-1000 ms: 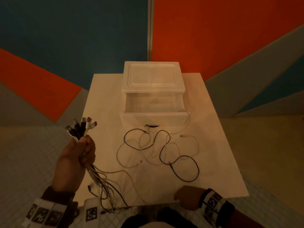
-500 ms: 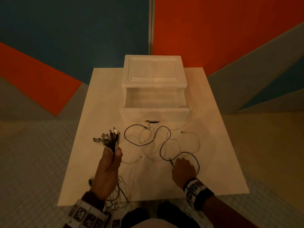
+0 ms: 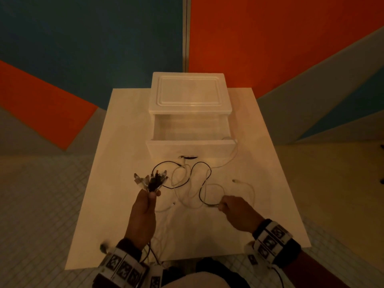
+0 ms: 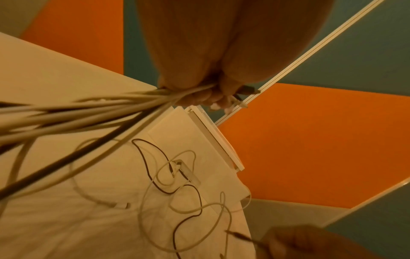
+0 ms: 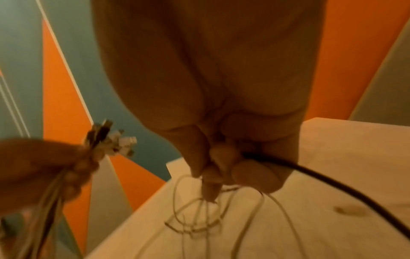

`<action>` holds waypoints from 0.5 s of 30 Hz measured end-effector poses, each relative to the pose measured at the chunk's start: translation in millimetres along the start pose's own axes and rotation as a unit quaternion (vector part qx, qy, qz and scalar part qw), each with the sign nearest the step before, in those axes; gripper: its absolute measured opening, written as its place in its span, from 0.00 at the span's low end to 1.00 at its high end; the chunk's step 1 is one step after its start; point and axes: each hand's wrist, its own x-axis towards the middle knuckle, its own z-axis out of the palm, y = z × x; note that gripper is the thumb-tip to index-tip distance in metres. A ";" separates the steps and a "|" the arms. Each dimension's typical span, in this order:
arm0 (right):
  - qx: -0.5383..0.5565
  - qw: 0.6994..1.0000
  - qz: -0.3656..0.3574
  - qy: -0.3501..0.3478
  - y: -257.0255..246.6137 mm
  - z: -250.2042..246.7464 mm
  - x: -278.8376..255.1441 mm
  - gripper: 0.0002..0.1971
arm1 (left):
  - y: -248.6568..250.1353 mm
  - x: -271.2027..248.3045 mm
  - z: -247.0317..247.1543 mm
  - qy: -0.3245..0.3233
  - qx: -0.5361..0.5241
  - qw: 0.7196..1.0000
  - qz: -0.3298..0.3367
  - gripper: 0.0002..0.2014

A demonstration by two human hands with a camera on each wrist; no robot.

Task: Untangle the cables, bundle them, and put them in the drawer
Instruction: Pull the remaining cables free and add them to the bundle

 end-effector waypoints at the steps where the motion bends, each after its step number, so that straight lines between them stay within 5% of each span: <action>1: 0.021 1.000 -0.010 0.009 -11.3 -8.3 -2.4 0.09 | -2.3 2.3 1.9 -0.002 0.005 1.000 -0.007 0.13; 3: 0.141 0.989 -0.031 0.010 -35.3 -17.8 -4.9 0.09 | -4.7 5.6 5.8 -0.016 0.046 0.999 -0.008 0.18; 6: 0.363 0.929 -0.074 -0.007 -74.4 -22.6 -6.1 0.07 | -3.4 9.7 12.0 -0.021 0.092 0.996 0.005 0.14; 9: 0.409 0.907 -0.101 -0.011 -100.5 -14.6 6.9 0.05 | 1.2 12.2 18.2 -0.040 0.136 0.990 0.016 0.15; 15: 0.401 0.909 -0.093 0.063 -129.8 8.9 26.5 0.07 | 15.1 11.2 28.5 -0.070 0.015 0.997 0.025 0.17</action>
